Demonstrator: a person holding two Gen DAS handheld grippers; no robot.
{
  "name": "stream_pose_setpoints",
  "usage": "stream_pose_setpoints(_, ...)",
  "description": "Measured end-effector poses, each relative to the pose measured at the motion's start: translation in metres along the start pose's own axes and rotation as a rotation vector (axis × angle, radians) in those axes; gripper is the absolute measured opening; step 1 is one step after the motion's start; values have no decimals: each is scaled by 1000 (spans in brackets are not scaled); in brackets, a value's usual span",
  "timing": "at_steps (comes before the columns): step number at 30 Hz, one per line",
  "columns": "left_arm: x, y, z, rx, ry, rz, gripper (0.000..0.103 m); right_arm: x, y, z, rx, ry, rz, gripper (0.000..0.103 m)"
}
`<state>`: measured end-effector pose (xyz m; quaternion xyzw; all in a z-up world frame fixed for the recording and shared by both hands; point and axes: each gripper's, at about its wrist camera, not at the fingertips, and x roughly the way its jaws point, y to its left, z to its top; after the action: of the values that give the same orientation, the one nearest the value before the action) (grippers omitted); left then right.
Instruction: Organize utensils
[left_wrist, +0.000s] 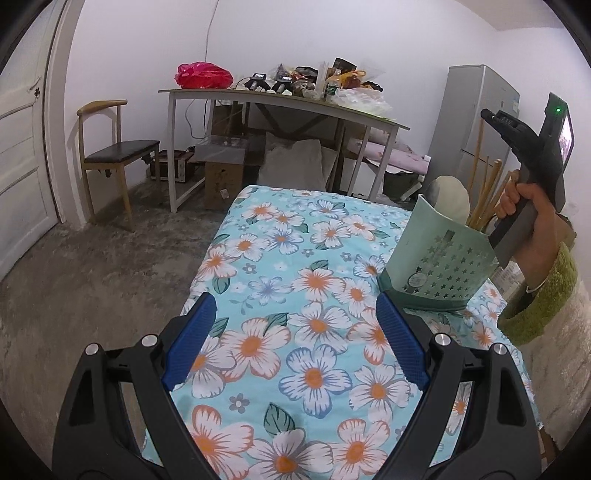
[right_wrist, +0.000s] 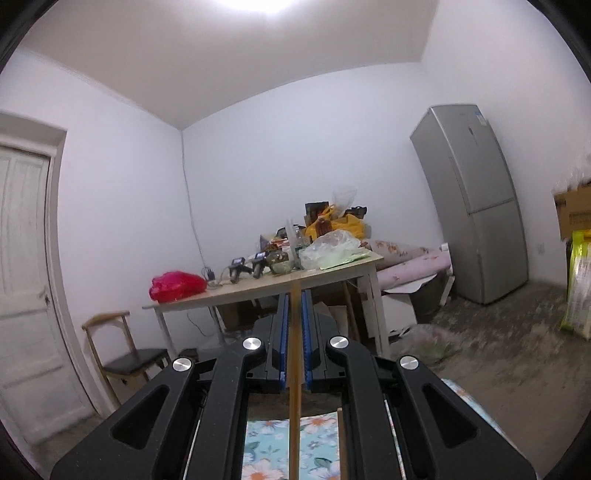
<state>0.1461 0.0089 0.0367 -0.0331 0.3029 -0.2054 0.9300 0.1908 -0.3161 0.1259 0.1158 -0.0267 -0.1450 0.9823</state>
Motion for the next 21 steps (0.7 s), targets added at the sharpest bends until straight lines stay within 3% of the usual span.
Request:
stream_pose_setpoints(8,-2,0,-1,-10,-2,-6,84,-20,-11,-1,24,37,1,7)
stream_pose_setpoints(16,-6,-11,2,-8,-2,-29,86,-85,-30,13,70,55,38,9)
stream_pose_setpoints(17,-7,-15,3,-7,-3,-32,87,-96,-32,15,72,59,45,12)
stream_pose_setpoints(19,-9,-23,4,-6,-4,-34,89,-120,-33,17,58,82,60,32)
stream_pose_setpoints(21,-10,-31,4,-7,3,-29,90,-141,-31,15,30,113,67,43)
